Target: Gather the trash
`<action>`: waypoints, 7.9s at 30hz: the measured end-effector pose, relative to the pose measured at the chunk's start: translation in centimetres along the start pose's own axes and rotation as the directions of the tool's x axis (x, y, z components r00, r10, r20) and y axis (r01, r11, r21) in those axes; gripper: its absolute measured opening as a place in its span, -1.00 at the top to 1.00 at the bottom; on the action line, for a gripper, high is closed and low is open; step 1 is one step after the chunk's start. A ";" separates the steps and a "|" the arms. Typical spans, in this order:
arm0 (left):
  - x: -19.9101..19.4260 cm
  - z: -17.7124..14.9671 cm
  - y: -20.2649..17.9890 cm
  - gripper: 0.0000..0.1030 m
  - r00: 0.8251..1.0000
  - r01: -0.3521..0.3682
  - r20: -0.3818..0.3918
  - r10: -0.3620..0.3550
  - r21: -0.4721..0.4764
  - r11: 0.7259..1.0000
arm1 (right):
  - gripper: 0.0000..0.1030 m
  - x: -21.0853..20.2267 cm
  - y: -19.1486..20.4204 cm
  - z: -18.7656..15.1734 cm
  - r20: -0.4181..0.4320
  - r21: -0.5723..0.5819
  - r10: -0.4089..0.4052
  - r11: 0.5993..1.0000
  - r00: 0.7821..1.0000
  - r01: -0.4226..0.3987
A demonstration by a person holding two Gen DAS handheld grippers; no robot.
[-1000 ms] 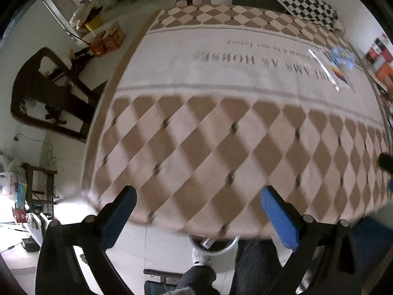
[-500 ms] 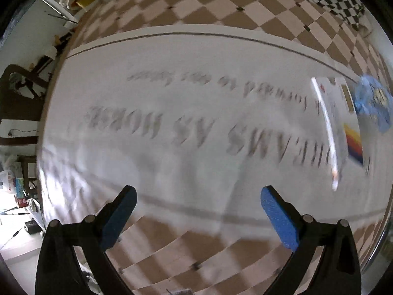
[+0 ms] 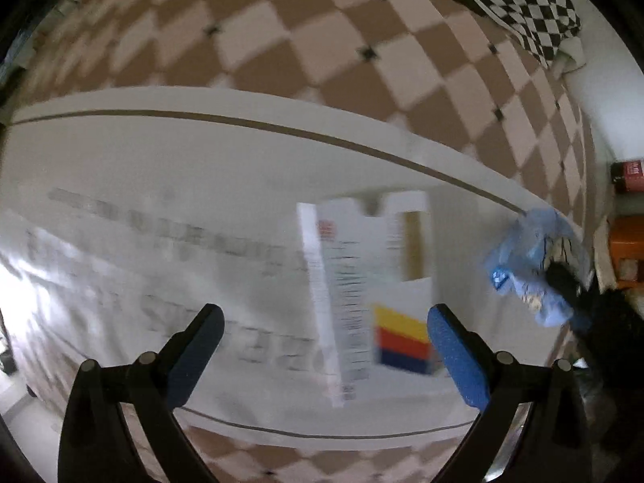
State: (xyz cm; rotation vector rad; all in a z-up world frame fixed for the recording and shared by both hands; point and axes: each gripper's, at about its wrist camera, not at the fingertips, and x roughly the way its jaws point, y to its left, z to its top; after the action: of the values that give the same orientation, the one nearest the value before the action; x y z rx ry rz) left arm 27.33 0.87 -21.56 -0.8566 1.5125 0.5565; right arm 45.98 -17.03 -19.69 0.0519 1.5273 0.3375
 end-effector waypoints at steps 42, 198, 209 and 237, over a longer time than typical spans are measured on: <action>-11.6 -12.6 7.2 -0.40 0.915 -0.131 0.399 0.052 0.172 0.976 | 0.76 -9.7 -1.5 -11.5 0.195 -0.077 -0.036 0.996 0.980 0.052; -24.2 -64.1 39.1 -0.95 0.914 0.263 0.224 -0.340 0.312 0.913 | -1.00 -33.5 0.8 -79.7 -0.192 -0.414 0.197 0.872 0.961 -0.261; -24.2 -64.6 38.7 -0.95 0.912 0.272 0.216 -0.348 0.314 0.909 | -1.00 -33.5 0.9 -79.7 -0.192 -0.414 0.198 0.872 0.961 -0.262; -24.1 -65.7 38.1 -0.95 0.913 0.278 0.210 -0.350 0.308 0.910 | -1.00 -33.8 1.1 -79.9 -0.192 -0.419 0.201 0.868 0.961 -0.266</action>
State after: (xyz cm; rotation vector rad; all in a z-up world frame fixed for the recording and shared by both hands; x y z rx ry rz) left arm -43.98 -21.95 5.75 -0.7599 1.1440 0.2027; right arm -33.03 -38.48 9.16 -0.1504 1.5548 0.8957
